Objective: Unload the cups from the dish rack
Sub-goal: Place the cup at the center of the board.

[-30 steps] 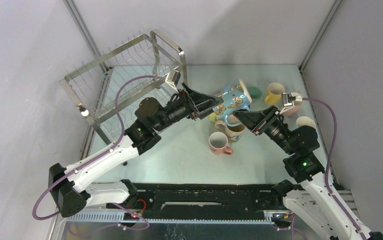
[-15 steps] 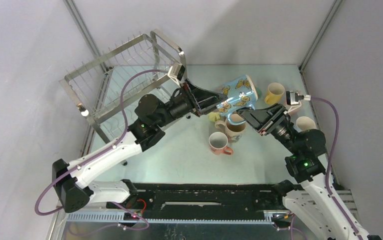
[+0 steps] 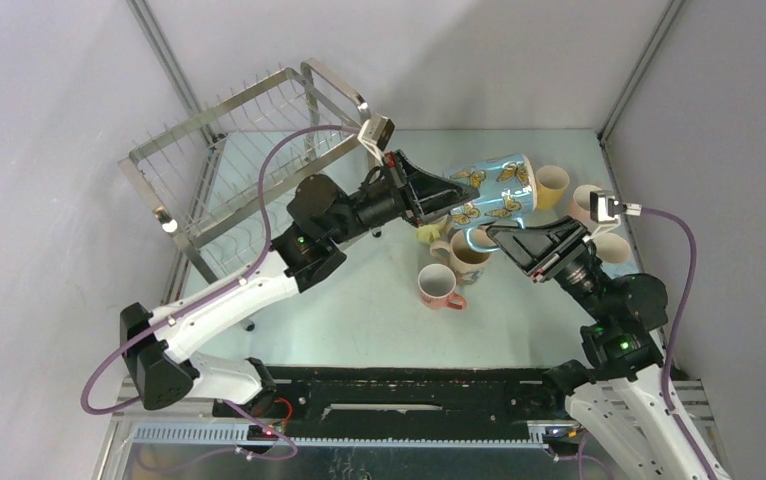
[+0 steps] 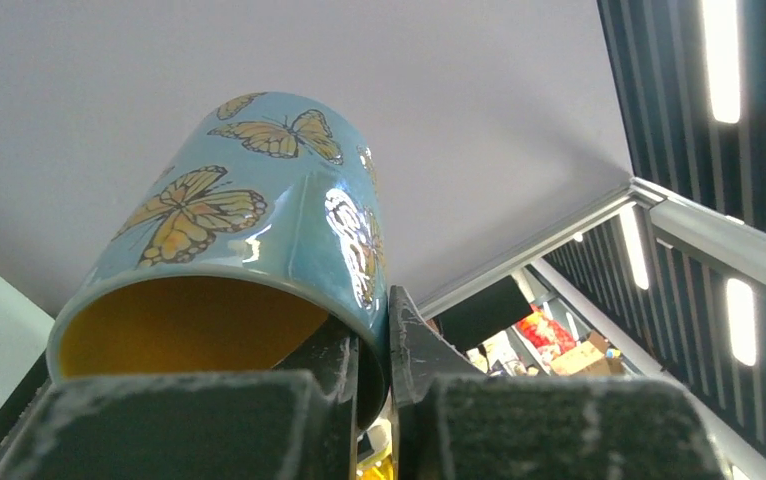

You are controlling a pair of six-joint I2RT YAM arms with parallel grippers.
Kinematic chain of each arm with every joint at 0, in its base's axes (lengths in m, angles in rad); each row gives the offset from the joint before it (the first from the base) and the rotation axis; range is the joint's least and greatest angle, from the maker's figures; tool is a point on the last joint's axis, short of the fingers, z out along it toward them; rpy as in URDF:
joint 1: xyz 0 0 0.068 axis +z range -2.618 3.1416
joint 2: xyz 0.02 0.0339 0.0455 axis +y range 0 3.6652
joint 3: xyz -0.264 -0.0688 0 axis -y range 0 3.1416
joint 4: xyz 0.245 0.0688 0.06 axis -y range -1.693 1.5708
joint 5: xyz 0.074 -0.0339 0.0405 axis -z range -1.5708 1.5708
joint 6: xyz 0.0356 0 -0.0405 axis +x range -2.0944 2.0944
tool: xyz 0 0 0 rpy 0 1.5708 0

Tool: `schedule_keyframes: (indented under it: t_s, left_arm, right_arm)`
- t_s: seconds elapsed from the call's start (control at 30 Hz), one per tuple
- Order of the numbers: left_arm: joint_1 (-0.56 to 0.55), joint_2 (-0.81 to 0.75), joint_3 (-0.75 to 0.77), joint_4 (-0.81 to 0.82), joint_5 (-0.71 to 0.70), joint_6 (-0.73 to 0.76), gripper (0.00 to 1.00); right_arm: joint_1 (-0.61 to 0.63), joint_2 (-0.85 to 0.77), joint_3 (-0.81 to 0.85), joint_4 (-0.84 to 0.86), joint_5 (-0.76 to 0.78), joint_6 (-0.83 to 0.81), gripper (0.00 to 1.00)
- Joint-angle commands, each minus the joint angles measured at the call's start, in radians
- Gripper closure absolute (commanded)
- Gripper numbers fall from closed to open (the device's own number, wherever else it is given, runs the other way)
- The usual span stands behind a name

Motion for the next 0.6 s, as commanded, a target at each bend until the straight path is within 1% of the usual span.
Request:
schedule_keyframes:
  t_s: [0.0, 0.07, 0.1, 0.17, 0.27, 0.43, 0.5, 0.57]
  left_arm:
    - [-0.006, 0.004, 0.106, 0.021, -0.037, 0.077, 1.0]
    - [-0.006, 0.0, 0.11, 0.004, -0.051, 0.107, 1.0]
    - [-0.006, -0.003, 0.113, -0.003, -0.058, 0.124, 1.0]
    - [-0.006, -0.006, 0.122, -0.016, -0.071, 0.149, 1.0]
    - [-0.006, -0.01, 0.13, -0.017, -0.094, 0.165, 1.0]
    - [-0.007, 0.001, 0.149, -0.021, -0.117, 0.182, 1.0]
    - [-0.007, 0.01, 0.164, -0.037, -0.12, 0.194, 1.0]
    - [-0.006, 0.02, 0.186, -0.075, -0.121, 0.219, 1.0]
  right_arm:
    - [0.001, -0.042, 0.015, -0.014, -0.03, -0.074, 1.0]
    - [-0.001, -0.054, 0.024, -0.07, -0.007, -0.089, 1.0]
    - [-0.001, -0.057, 0.031, -0.094, 0.001, -0.097, 0.98]
    - [-0.001, -0.066, 0.043, -0.131, 0.018, -0.106, 0.86]
    - [-0.001, -0.082, 0.048, -0.165, 0.038, -0.119, 0.63]
    - [-0.001, -0.103, 0.053, -0.216, 0.057, -0.137, 0.31]
    - [-0.001, -0.107, 0.064, -0.251, 0.058, -0.15, 0.24]
    - [-0.001, -0.115, 0.085, -0.301, 0.059, -0.174, 0.22]
